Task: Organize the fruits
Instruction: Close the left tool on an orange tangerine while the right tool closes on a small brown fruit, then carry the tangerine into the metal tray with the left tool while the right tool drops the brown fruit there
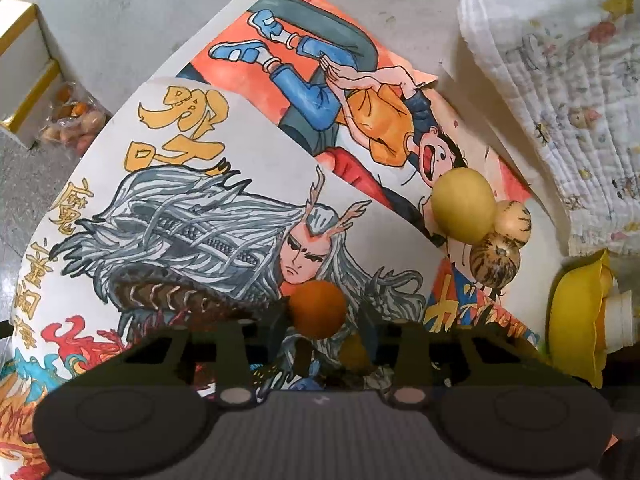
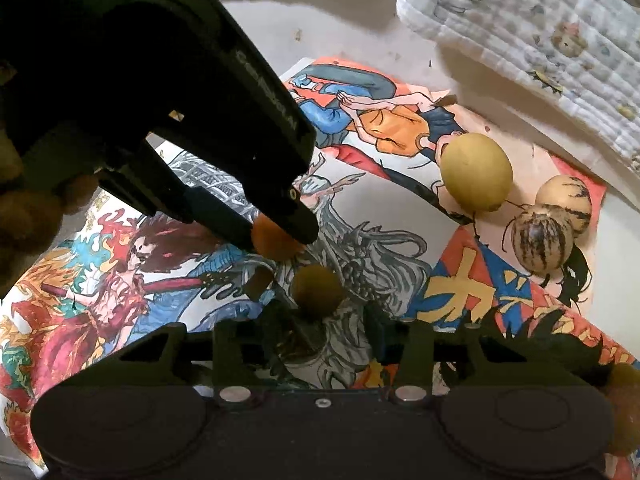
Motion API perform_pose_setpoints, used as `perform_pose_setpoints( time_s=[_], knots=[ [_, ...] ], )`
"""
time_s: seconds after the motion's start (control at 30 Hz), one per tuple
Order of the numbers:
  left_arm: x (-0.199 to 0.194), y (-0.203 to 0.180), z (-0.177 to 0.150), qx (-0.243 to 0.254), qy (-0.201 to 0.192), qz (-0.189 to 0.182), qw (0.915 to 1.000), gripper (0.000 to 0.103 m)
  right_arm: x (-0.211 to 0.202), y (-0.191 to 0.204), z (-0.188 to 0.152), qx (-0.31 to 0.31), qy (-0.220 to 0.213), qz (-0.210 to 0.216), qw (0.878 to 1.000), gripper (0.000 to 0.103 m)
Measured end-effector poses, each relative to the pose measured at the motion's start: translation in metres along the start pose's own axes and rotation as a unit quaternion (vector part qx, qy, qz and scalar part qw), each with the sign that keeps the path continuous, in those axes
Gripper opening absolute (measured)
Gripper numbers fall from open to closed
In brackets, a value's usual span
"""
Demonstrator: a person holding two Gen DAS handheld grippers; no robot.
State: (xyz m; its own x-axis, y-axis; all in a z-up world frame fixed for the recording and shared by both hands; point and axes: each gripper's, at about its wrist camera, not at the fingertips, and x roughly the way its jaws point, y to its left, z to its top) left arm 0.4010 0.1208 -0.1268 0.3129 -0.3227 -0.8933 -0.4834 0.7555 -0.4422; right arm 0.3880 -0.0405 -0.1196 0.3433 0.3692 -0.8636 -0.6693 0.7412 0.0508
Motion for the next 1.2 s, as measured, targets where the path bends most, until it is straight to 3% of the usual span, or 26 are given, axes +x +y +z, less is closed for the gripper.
perform_pose_setpoints(
  time_s=[0.27, 0.57, 0.83, 1.0, 1.2],
  knots=[
    [0.003, -0.004, 0.001, 0.027, 0.009, 0.008, 0.9996, 0.035, 0.003, 0.007, 0.003, -0.016, -0.008, -0.001, 1.0, 0.037],
    [0.005, 0.001, 0.005, -0.004, 0.017, -0.001, 0.9998, 0.035, 0.006, 0.006, 0.004, -0.005, -0.017, 0.003, 1.0, 0.035],
    [0.009, -0.006, 0.006, -0.007, 0.019, 0.017, 0.9997, 0.035, 0.009, 0.006, 0.007, -0.001, -0.015, 0.003, 1.0, 0.03],
    [0.007, -0.005, 0.004, -0.026, 0.009, 0.018, 0.9995, 0.033, 0.001, 0.005, 0.001, 0.014, -0.013, 0.009, 1.0, 0.03],
    [0.003, -0.004, -0.004, -0.015, 0.007, 0.016, 0.9997, 0.032, -0.019, 0.001, -0.011, 0.024, -0.018, 0.012, 0.999, 0.03]
  ],
)
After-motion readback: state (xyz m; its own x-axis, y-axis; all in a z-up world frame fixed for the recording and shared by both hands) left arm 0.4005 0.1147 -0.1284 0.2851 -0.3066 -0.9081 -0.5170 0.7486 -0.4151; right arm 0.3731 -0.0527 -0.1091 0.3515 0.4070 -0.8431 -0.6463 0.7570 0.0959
